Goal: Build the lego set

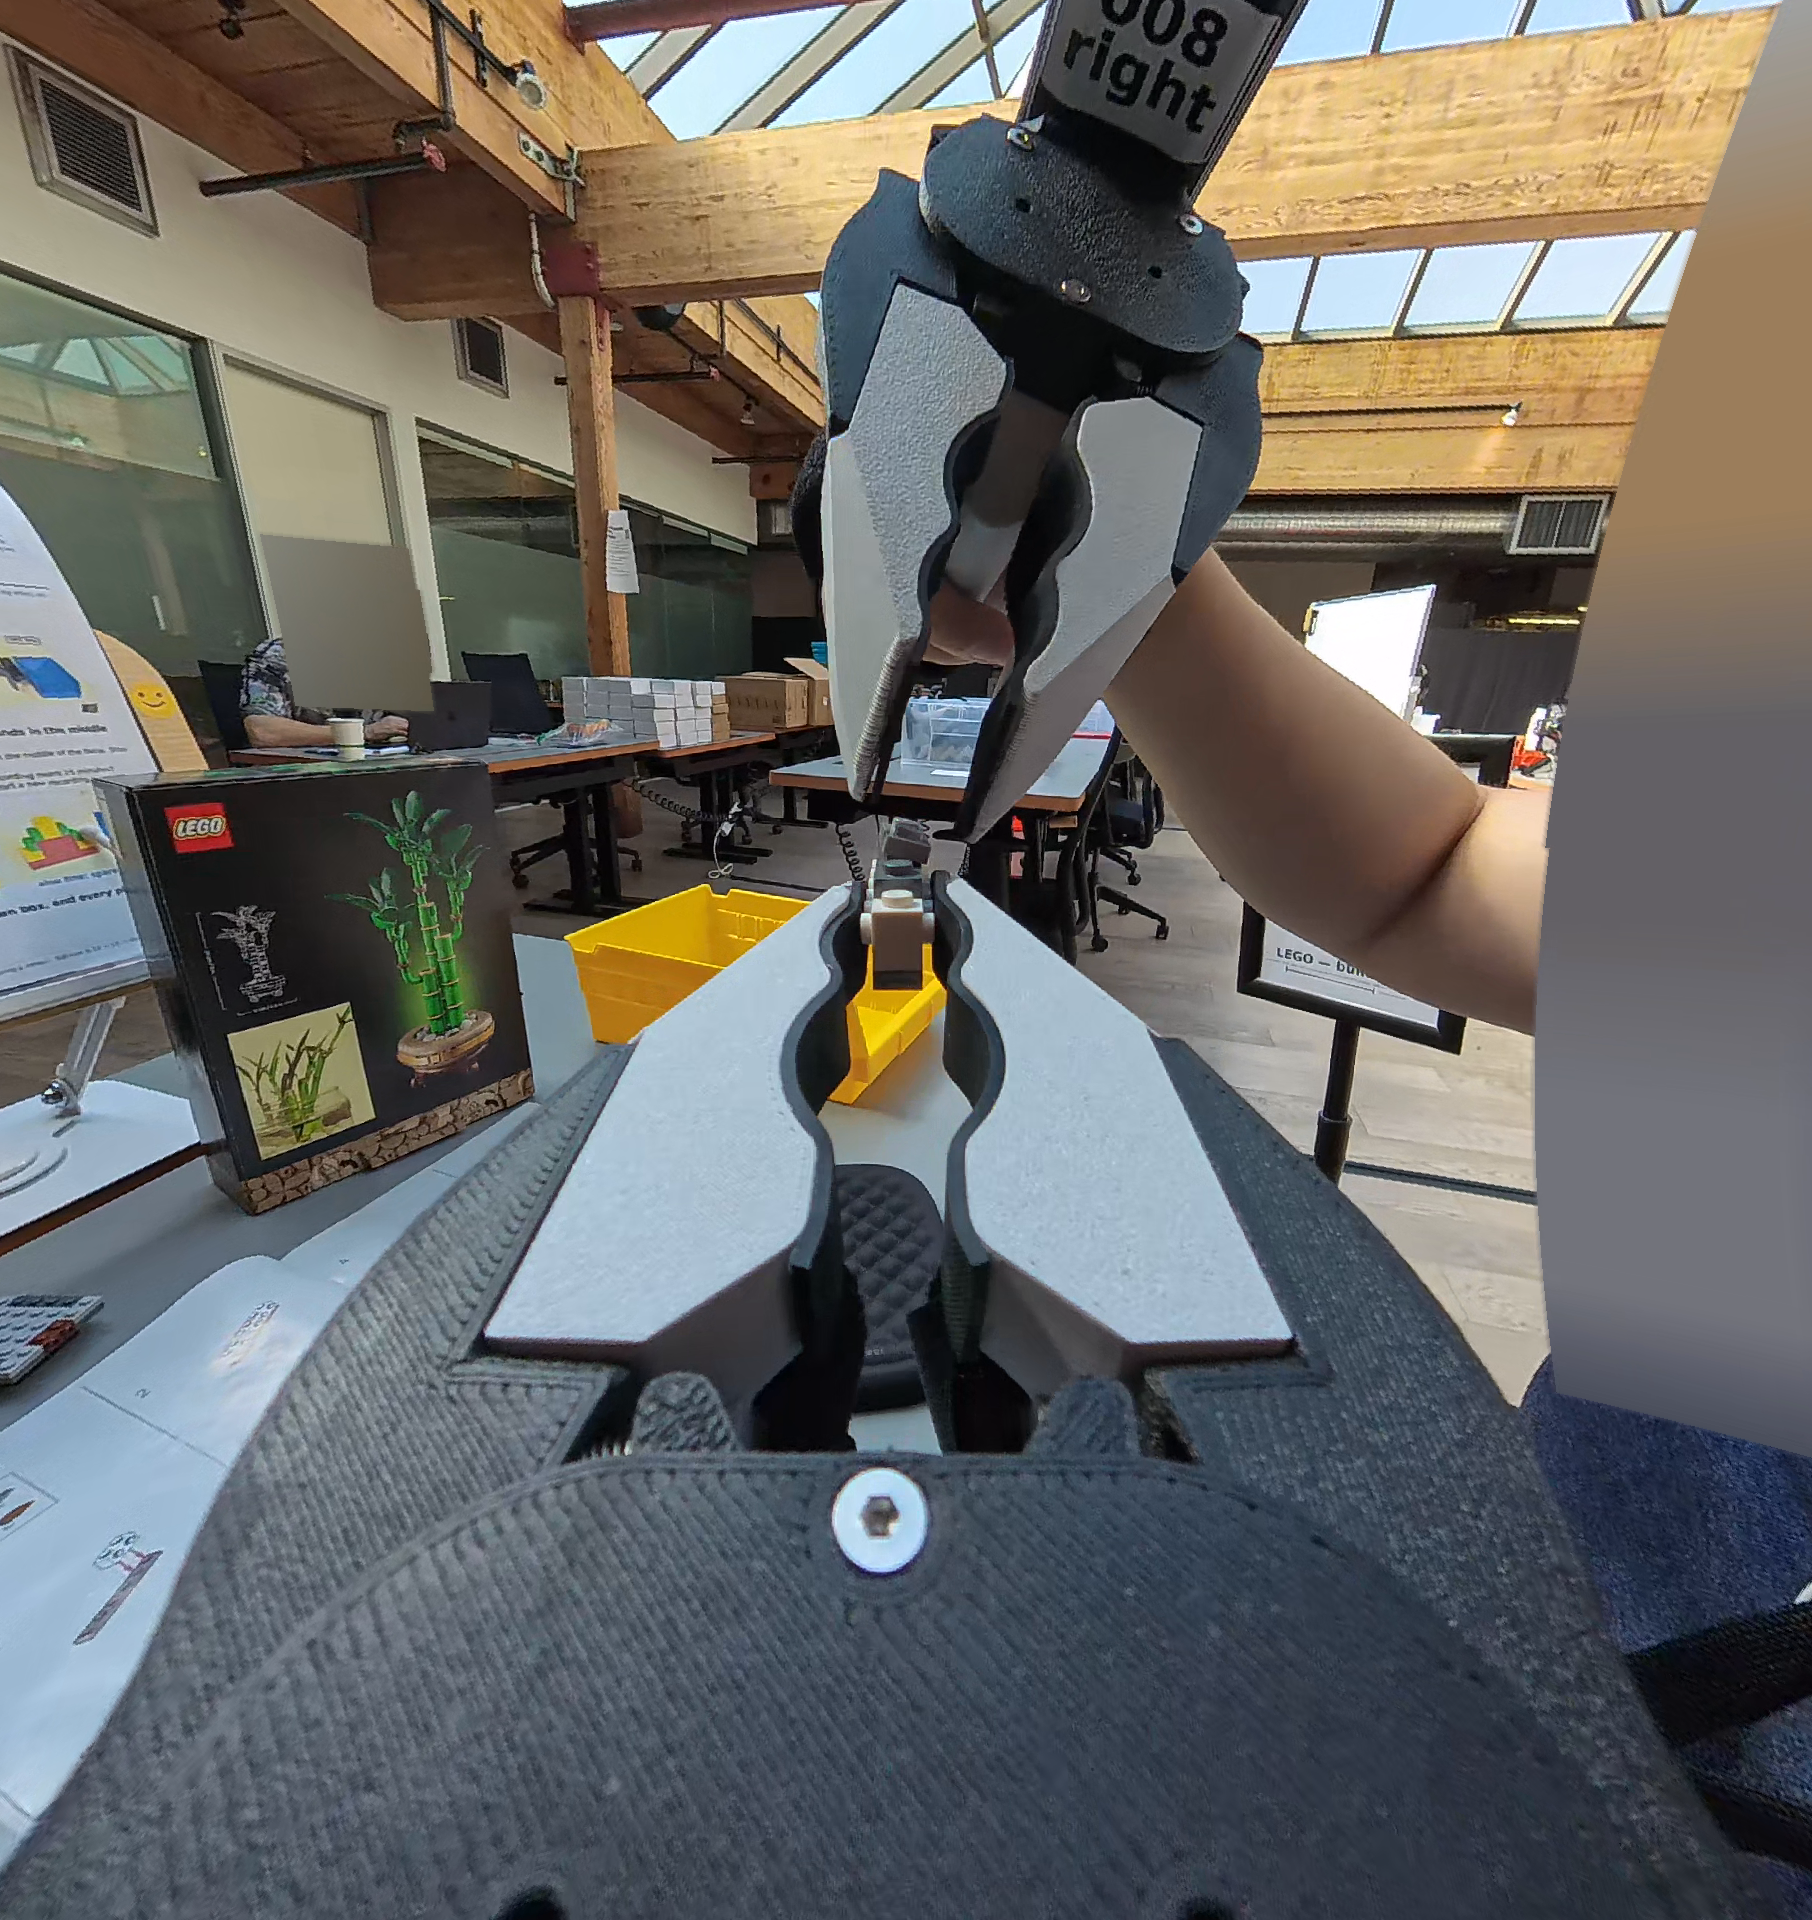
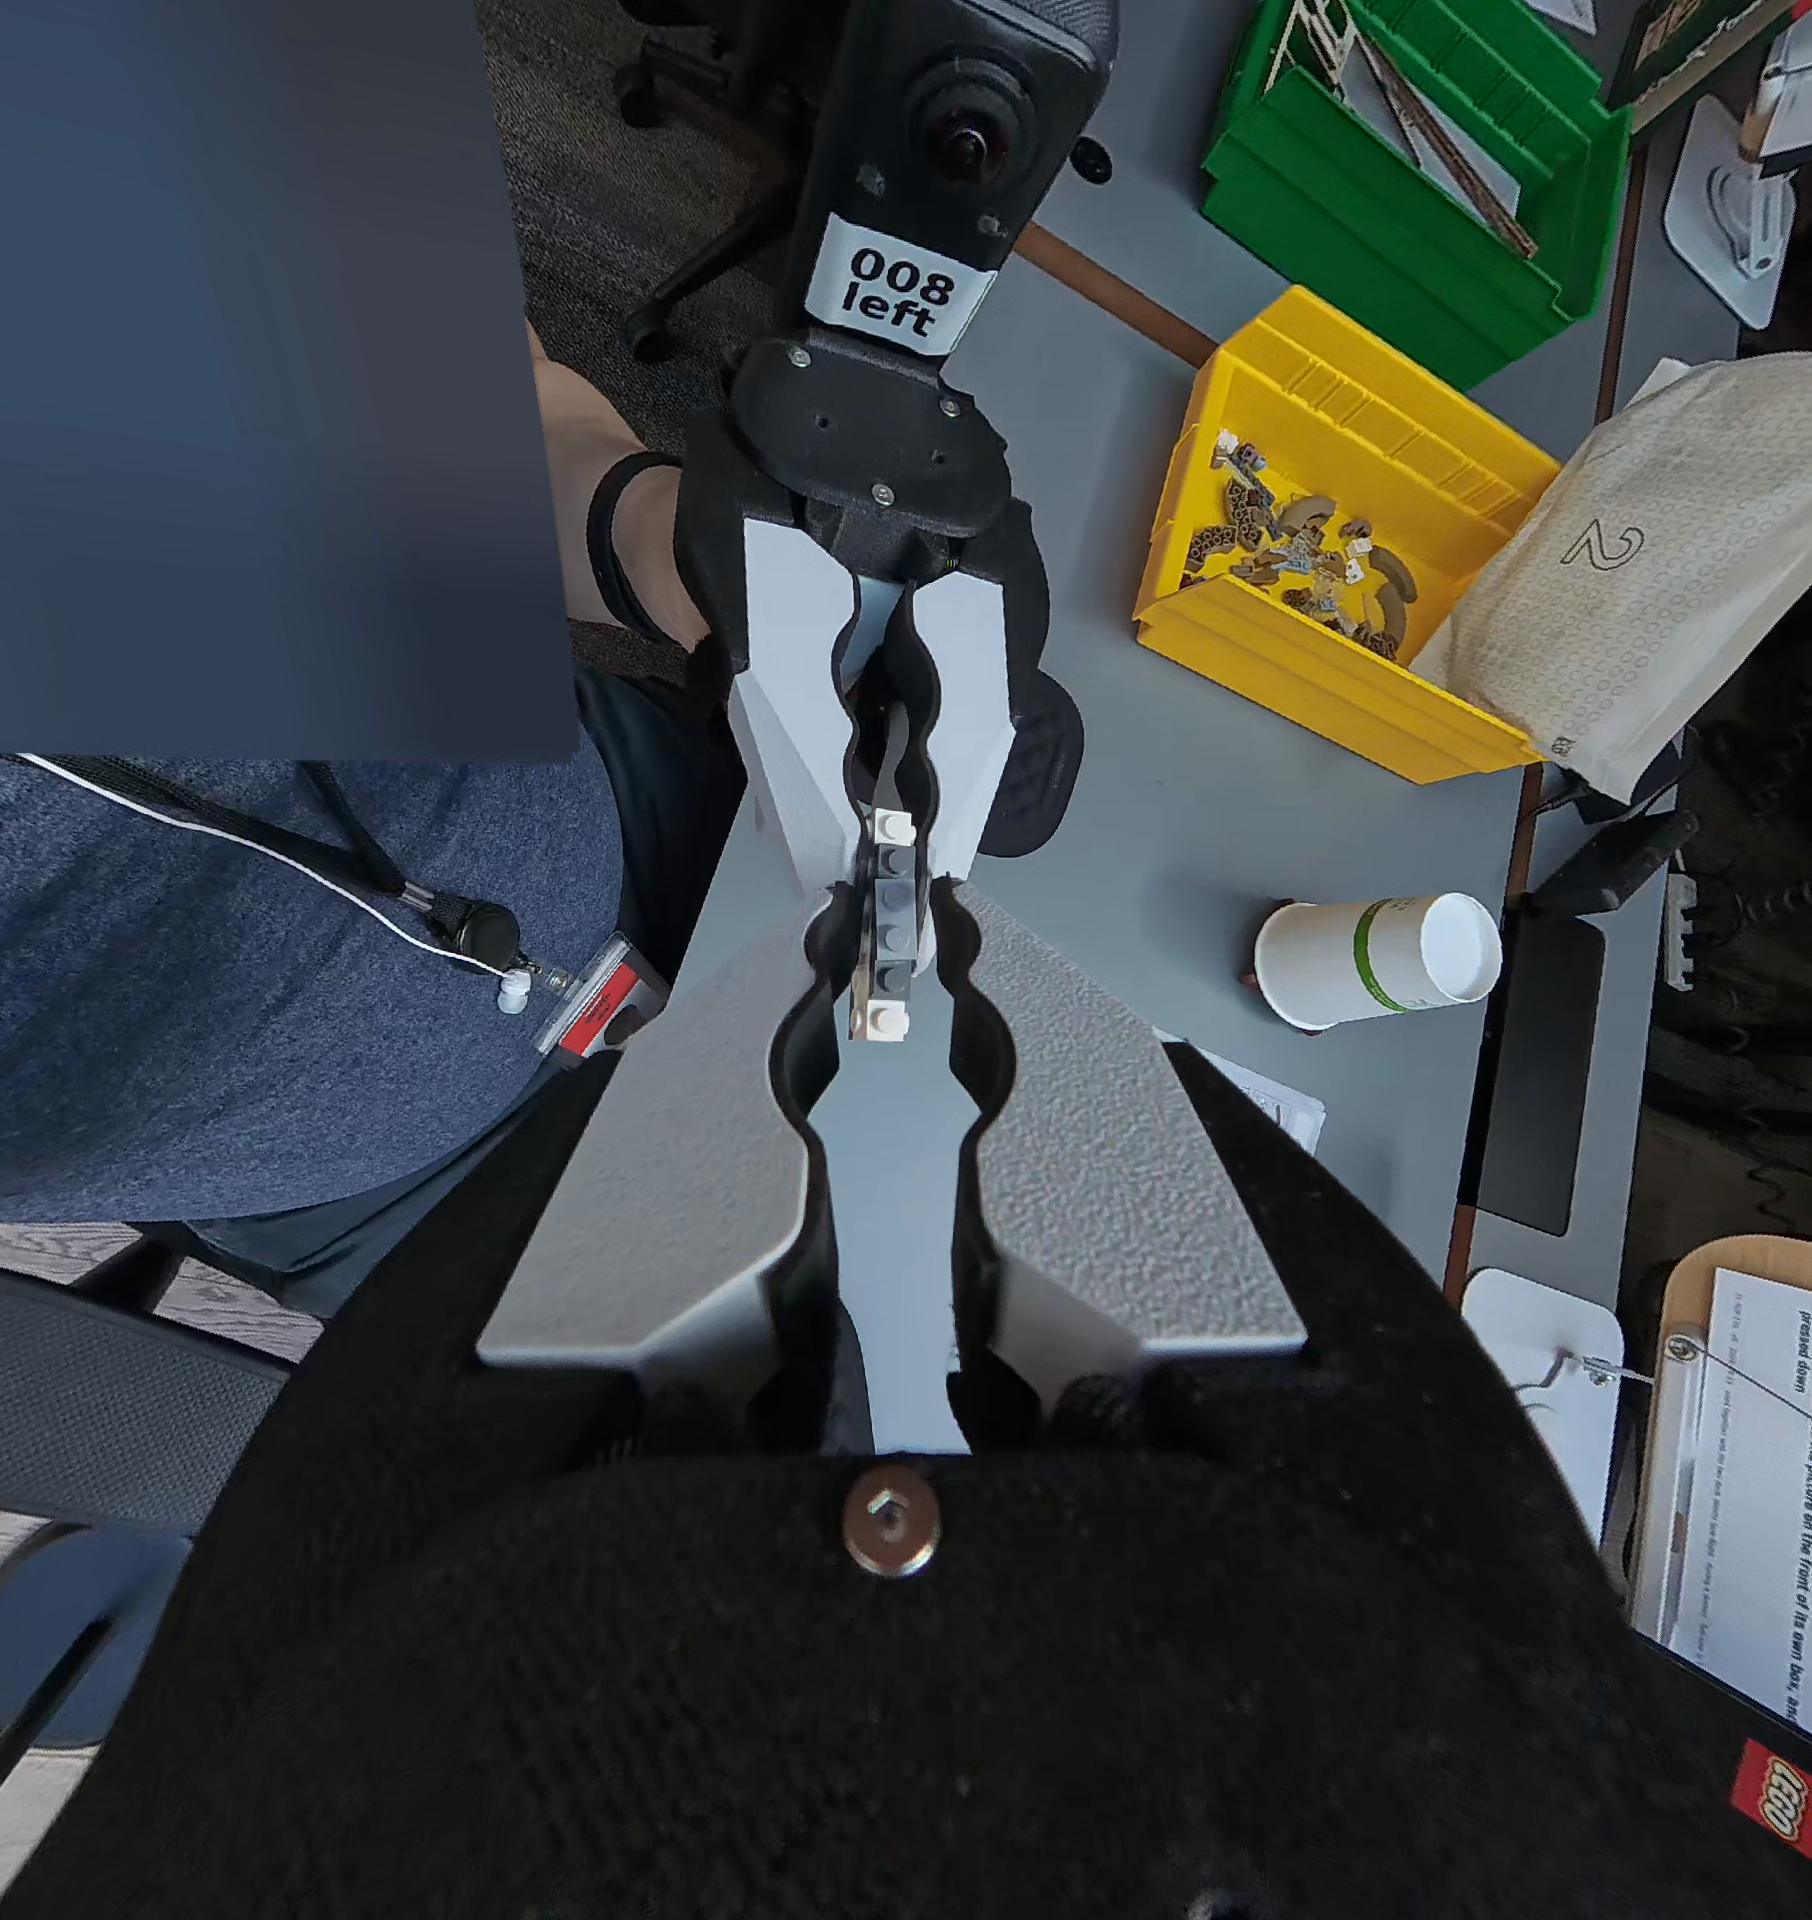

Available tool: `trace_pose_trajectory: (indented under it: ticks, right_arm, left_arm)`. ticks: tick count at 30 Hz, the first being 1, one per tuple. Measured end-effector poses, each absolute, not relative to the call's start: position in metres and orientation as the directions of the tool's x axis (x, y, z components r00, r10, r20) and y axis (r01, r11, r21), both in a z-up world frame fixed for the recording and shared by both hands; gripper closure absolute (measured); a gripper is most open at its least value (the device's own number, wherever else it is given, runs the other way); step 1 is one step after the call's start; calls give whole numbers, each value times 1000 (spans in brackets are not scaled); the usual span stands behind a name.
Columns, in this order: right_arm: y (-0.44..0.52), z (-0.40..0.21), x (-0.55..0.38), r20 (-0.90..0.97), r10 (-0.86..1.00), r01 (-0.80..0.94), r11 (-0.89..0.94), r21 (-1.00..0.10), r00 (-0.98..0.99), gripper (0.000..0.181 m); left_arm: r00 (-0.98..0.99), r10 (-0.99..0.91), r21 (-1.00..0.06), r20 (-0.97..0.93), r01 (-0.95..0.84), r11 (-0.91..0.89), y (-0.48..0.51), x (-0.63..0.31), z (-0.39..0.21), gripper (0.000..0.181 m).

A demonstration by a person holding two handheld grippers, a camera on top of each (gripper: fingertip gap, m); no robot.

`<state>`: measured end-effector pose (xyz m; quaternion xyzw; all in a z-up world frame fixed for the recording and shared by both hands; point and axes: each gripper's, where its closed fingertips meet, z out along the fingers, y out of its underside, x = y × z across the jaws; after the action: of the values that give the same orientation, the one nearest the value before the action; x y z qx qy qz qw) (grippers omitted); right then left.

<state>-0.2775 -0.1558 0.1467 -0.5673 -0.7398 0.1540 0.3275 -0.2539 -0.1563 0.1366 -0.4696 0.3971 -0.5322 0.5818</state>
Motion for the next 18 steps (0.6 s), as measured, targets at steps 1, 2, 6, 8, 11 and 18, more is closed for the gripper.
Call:
trace_pose_trajectory:
  ticks: [1,2,6,8,11,18]
  right_arm:
    - [-156,146,-277,309,941,740,308,-598,-142,167]
    - [-155,145,-276,306,941,742,305,-597,-141,168]
    - [-156,142,-275,290,946,741,296,-602,-143,170]
    - [-156,143,-274,283,949,734,289,-615,-137,170]
    - [-155,144,-274,273,953,728,280,-626,-131,170]
    - [-154,142,-273,276,952,726,282,-627,-131,170]
  left_arm:
    - [117,-992,-969,39,246,-9,-157,-254,136,172]
    - [116,-992,-969,40,247,-10,-157,-254,136,172]
    - [120,-992,-970,40,242,-10,-157,-253,135,172]
    - [120,-992,-971,44,239,-14,-157,-253,134,172]
    - [119,-992,-971,46,241,-16,-157,-253,134,172]
    - [115,-992,-972,49,236,-20,-157,-251,132,172]
